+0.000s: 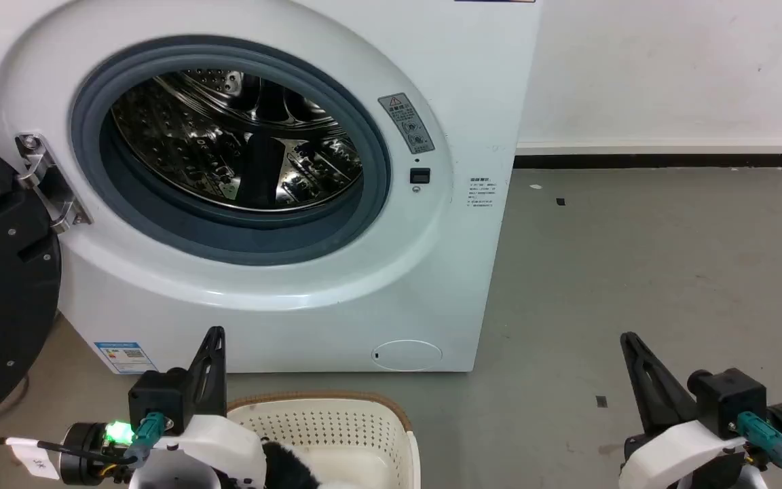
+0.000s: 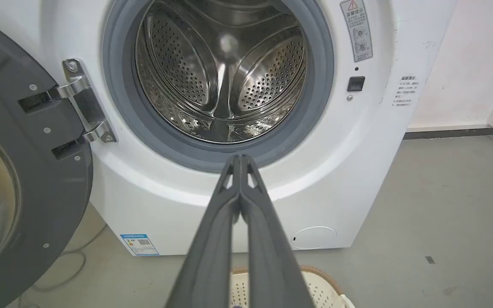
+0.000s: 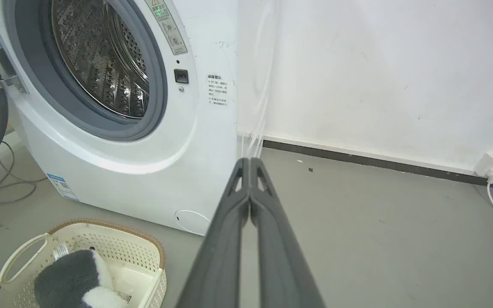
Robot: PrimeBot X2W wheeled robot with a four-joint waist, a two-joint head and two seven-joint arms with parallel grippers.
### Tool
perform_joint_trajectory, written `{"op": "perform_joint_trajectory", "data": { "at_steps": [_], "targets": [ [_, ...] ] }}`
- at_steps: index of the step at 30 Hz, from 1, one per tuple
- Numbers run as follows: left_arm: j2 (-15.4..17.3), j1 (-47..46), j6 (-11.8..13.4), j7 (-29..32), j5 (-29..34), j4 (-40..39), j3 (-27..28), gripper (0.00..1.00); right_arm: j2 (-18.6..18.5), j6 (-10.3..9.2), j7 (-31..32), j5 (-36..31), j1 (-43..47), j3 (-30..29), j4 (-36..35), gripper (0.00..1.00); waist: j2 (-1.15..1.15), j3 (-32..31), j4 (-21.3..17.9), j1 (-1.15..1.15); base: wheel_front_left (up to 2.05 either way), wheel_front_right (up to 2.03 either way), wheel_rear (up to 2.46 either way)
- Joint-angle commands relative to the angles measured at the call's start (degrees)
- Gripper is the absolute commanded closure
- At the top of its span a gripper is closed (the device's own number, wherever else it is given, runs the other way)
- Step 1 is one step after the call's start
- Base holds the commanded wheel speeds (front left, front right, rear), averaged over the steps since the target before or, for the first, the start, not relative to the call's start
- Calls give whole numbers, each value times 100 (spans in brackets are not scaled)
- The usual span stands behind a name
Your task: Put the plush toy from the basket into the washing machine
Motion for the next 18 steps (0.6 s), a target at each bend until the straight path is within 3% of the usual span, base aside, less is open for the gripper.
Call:
{"op": "perform_joint_trajectory", "data": {
  "at_steps": [1,18],
  "targets": [
    [0,24,-25,2,15,-25,3,100,-3,3,8,-44,-77,-3,15,100,0,0,0,0,0,0,0],
    [0,24,-25,2,15,-25,3,100,-3,3,8,-44,-77,-3,15,100,0,0,0,0,0,0,0]
  ]
}}
